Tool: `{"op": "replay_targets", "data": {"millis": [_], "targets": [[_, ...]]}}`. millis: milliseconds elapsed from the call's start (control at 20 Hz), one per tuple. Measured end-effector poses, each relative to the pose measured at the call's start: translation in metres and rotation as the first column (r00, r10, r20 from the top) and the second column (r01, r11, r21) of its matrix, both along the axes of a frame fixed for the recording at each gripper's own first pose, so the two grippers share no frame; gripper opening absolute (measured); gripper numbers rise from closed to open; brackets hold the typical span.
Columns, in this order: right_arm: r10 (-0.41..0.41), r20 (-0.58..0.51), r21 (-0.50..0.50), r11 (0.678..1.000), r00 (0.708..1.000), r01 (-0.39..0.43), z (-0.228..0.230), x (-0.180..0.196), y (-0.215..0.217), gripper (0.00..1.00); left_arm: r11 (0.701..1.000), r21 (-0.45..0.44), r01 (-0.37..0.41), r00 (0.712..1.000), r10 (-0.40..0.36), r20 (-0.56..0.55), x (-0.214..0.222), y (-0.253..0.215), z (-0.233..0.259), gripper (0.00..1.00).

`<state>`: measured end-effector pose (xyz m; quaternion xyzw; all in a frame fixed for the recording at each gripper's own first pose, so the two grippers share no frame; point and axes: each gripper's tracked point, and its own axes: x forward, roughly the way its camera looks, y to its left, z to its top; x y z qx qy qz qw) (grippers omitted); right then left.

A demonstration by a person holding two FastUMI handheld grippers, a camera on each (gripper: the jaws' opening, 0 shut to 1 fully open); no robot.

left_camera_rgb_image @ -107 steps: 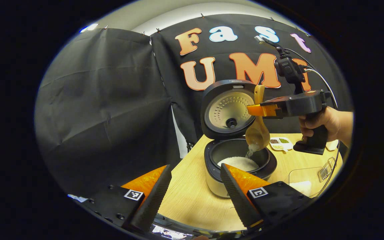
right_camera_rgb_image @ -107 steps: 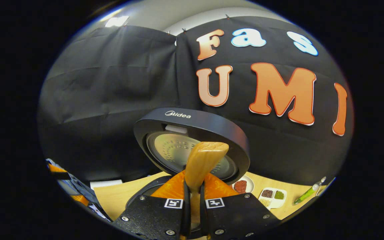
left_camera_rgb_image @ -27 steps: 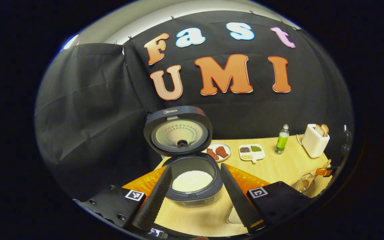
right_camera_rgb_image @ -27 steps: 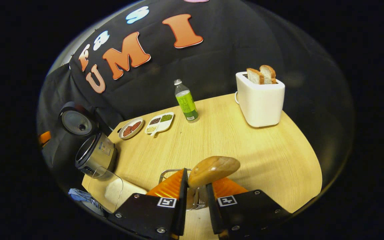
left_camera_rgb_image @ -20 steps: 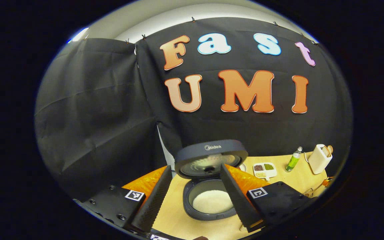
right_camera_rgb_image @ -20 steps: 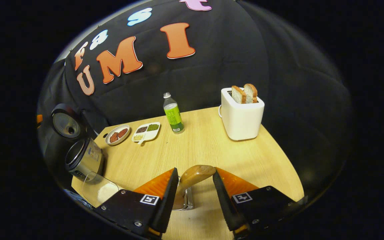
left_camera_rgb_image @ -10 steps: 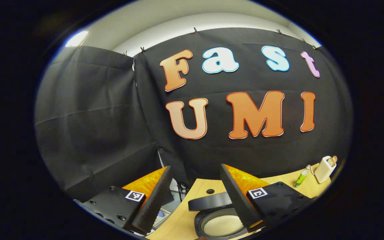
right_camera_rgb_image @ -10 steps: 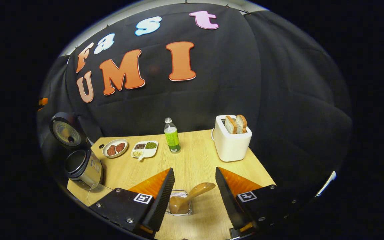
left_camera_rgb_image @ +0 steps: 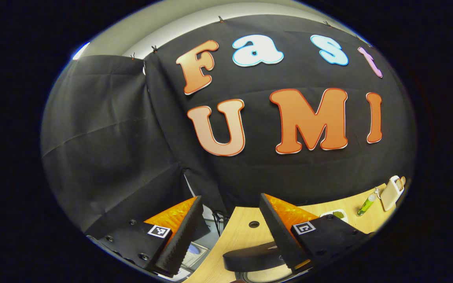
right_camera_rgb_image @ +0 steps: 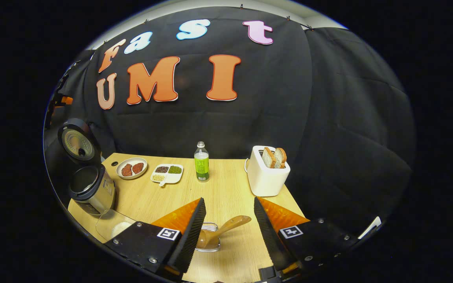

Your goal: Close the left gripper, press the button to open the rice cooker; take a wooden spoon from the chopstick holder with the right hand, scoop a spoonful of rice and pour it into the rice cooker, then put the wooden spoon back into the chopstick holder.

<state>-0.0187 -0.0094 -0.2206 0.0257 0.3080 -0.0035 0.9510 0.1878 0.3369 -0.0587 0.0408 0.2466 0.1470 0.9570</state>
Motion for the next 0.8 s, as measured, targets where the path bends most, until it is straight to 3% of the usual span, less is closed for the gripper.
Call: {"op": "replay_targets", "data": {"millis": [150,350,500,600,650,800], "targets": [[0.008,0.016,0.005,1.000,1.000,-0.008,0.006,0.003,0.004,0.78,1.000,-0.024,-0.010,0.996,0.008,-0.091,0.000,-0.001,-0.025,0.97],[0.015,0.017,0.022,1.000,1.000,-0.015,0.004,0.003,0.008,0.78,0.988,-0.150,-0.047,0.977,0.015,-0.211,-0.014,-0.011,-0.066,0.97],[0.029,0.014,0.009,1.000,0.999,-0.029,0.001,0.001,0.007,0.77,0.960,-0.253,-0.121,0.956,0.044,-0.291,-0.034,-0.017,-0.100,0.98],[0.036,0.018,0.004,0.999,0.999,-0.036,0.001,0.001,0.006,0.78,0.937,-0.323,-0.132,0.946,0.022,-0.324,-0.042,-0.028,-0.104,0.96],[0.036,0.019,0.006,0.999,0.999,-0.036,0.000,0.002,0.006,0.78,0.930,-0.343,-0.131,0.940,0.007,-0.340,-0.049,-0.033,-0.109,0.89],[0.038,0.020,0.032,0.999,0.999,-0.039,-0.001,0.006,0.008,0.78,0.907,-0.385,-0.171,0.906,-0.008,-0.422,-0.072,-0.049,-0.120,0.90]]}}
